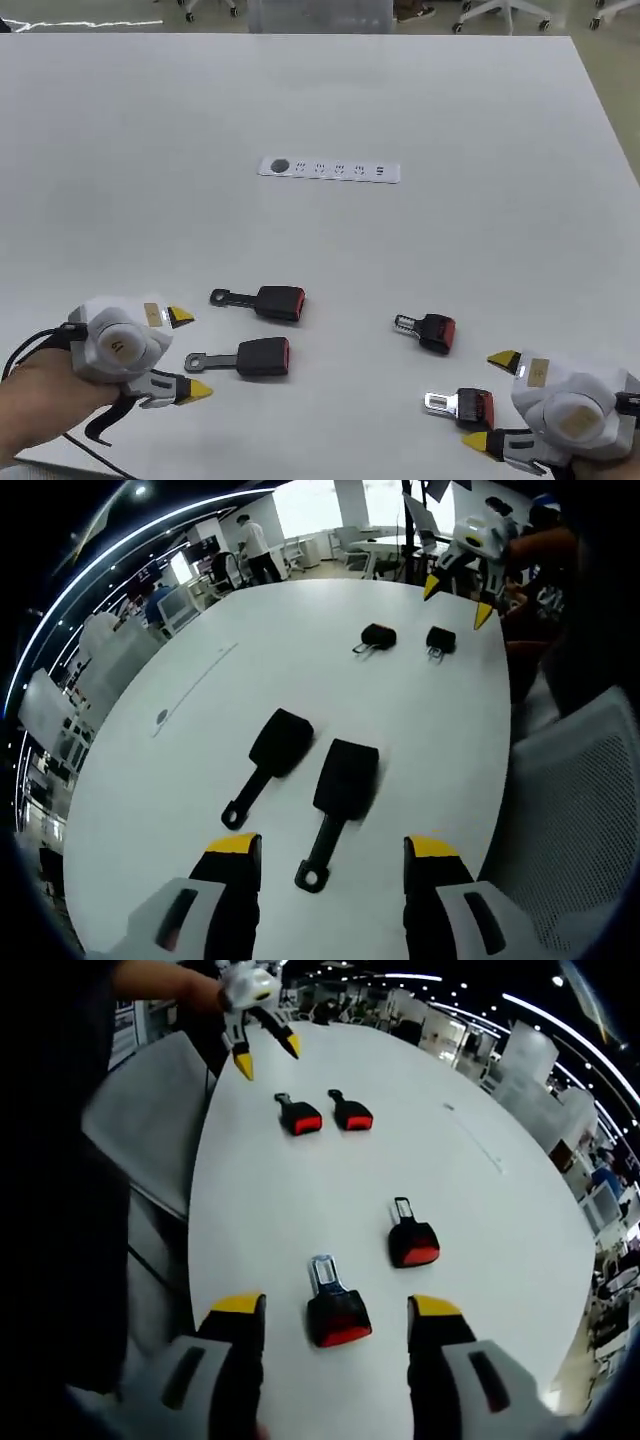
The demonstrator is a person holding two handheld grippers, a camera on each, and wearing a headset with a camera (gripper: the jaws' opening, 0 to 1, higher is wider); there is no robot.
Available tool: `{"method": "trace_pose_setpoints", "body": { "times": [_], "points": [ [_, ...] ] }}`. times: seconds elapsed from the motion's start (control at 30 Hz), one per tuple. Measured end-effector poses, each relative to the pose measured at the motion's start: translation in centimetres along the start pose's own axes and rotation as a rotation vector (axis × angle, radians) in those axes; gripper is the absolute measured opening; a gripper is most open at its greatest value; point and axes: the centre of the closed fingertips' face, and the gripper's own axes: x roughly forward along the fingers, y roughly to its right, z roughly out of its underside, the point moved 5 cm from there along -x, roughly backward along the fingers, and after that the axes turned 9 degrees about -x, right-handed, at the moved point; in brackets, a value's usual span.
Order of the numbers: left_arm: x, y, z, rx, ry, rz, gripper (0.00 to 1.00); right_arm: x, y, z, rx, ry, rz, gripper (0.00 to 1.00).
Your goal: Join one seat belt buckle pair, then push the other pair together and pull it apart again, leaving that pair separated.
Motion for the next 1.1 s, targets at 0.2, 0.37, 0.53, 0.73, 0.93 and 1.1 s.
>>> {"method": "trace_pose_setpoints", "body": {
  "times": [0.2,0.37,0.53,0.73,0.93,1.1],
  "points": [
    [2.5,0.7,-2.0,0.072,-0.020,0.075,0.65,0.9,0.6,1.9,-0.021,-0.046,-0.045,0.52],
    [4.3,0.9,-2.4,0.137,-0.068,0.109,0.58,1.9,0.8,2.2,-0.011,-0.041,-0.075,0.47],
    [5.8,0.0,-2.3,0.160,-0.116,0.123,0.50,3.2,0.7,2.1,-0.031,-0.045,-0.104,0.43],
    [6.7,-0.1,-2.1,0.185,-0.138,0.158,0.48,3.7,0.5,2.2,-0.060,-0.063,-0.156,0.40],
    [7.6,0.3,-1.6,0.199,-0.164,0.181,0.44,4.4,0.3,2.7,-0.078,-0.082,-0.193,0.39],
    [8.0,0.4,-1.2,0.214,-0.175,0.194,0.41,4.7,0.3,3.0,-0.074,-0.093,-0.211,0.39]
  ]
}}
